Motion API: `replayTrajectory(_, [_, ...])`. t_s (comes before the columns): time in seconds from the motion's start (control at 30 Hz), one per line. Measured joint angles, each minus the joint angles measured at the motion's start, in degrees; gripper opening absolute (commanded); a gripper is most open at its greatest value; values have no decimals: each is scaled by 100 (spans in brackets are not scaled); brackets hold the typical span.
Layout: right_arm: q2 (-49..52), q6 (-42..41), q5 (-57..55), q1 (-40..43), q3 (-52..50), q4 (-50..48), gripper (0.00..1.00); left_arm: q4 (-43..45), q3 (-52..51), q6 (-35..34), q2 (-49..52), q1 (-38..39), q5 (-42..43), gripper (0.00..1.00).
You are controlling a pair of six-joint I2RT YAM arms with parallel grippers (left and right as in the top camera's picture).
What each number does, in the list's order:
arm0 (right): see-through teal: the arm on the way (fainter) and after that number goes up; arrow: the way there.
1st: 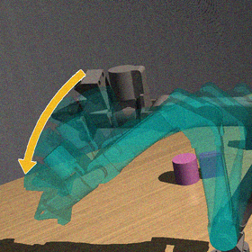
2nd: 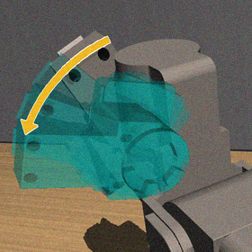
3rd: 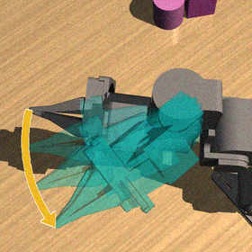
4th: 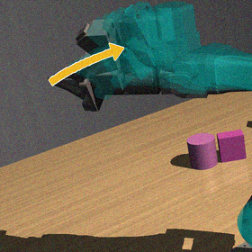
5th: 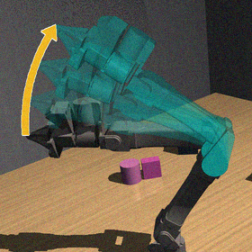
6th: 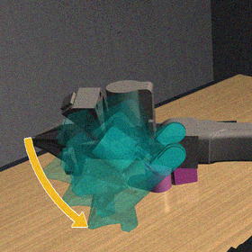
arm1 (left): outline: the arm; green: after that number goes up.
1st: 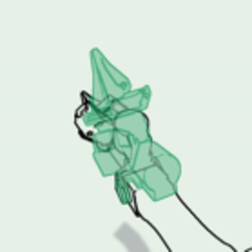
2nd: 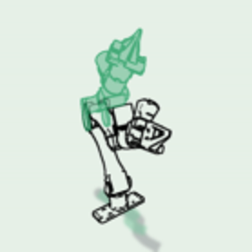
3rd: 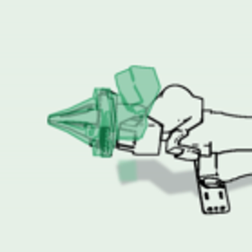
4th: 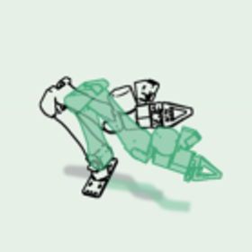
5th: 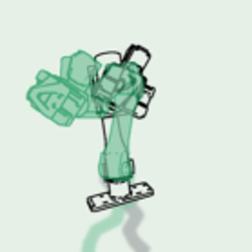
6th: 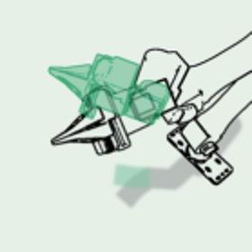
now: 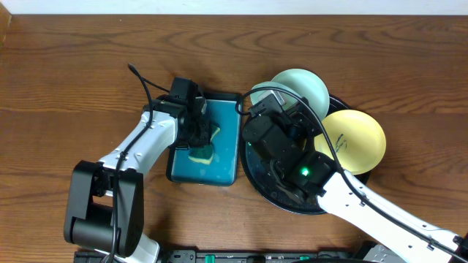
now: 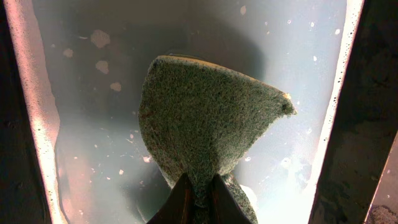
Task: Clean dirty plates on tray and stack at the side
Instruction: 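Lift the cleaned mint plate with the right gripper off the black tray, then carry the mint plate right and set it on the table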
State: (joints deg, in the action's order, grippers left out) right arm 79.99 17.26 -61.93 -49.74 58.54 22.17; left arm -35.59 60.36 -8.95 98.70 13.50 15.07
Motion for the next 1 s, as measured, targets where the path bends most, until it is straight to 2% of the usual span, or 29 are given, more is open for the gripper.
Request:
replayTrajectory(0.23, [0,-142,-48,4,2,37,1,-2,0,0,0,0,0,8])
replayTrajectory(0.37, [0,-975,468,140,22,509,1,0,0,2,0,0,0,7])
replayTrajectory(0.43, [0,-1641,1003,363,26,817,1,2,0,0,0,0,0,8])
replayTrajectory(0.63, [0,-3366,2756,1491,28,1145,1,0,0,0,0,0,-2,8])
replayTrajectory(0.83, [0,-3982,4216,2793,28,1145,1,-2,0,0,0,0,0,7])
replayTrajectory(1.0, [0,-4251,5554,4457,31,1145,1,-2,0,0,0,0,0,8])
